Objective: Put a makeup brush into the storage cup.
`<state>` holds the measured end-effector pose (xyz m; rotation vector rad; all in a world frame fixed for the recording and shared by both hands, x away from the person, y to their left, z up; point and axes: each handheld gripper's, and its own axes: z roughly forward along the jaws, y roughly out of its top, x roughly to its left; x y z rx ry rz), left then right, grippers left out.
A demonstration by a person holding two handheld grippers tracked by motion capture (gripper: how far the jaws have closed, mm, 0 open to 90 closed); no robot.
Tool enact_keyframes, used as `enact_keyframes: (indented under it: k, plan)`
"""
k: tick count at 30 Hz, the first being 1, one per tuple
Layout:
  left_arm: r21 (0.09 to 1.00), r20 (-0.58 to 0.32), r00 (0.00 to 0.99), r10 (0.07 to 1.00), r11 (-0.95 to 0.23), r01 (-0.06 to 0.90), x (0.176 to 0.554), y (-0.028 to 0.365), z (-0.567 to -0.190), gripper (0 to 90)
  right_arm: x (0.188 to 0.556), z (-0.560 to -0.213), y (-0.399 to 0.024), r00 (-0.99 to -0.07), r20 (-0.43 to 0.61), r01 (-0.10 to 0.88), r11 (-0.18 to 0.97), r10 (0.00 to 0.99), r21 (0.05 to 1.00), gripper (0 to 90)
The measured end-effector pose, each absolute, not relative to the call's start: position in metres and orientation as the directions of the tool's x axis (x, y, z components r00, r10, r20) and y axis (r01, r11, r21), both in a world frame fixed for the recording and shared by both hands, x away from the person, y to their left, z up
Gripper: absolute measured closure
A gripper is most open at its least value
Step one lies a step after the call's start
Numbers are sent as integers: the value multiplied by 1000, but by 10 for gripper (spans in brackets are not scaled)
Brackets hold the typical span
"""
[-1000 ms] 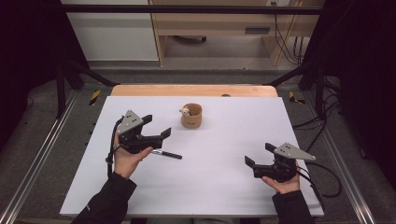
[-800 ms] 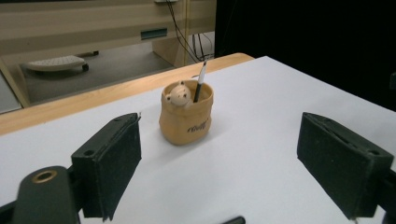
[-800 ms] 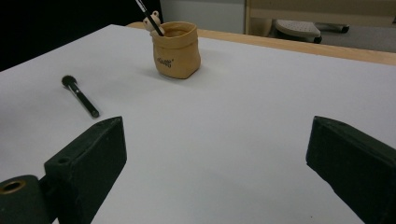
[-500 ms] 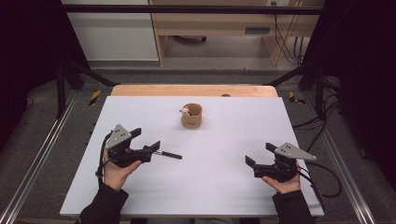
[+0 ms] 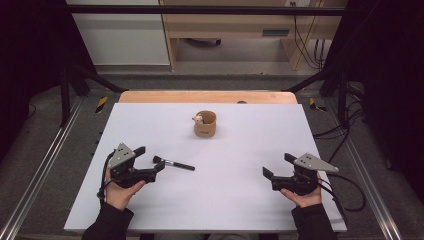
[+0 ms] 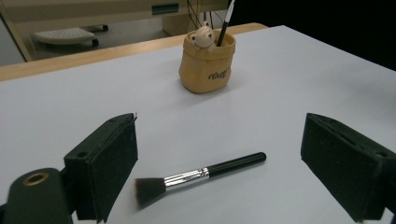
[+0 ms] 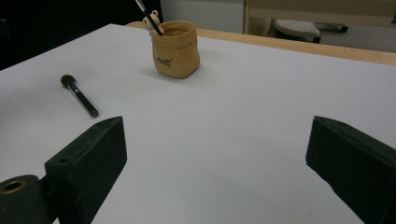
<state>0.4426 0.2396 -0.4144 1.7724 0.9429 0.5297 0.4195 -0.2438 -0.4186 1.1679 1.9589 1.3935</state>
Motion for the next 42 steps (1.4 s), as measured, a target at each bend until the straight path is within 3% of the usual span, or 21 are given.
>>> enact_keyframes:
  k: [21,42]
  plan:
    - [899,-72,629,774,-222,377,447,247,-420,90,418,-417,-245,-528,104,369,118,843,922,56]
    - [849,-12,694,720,-359,387,464,241,-409,88,419,-419,-243,-529,92,368,130,843,921,49]
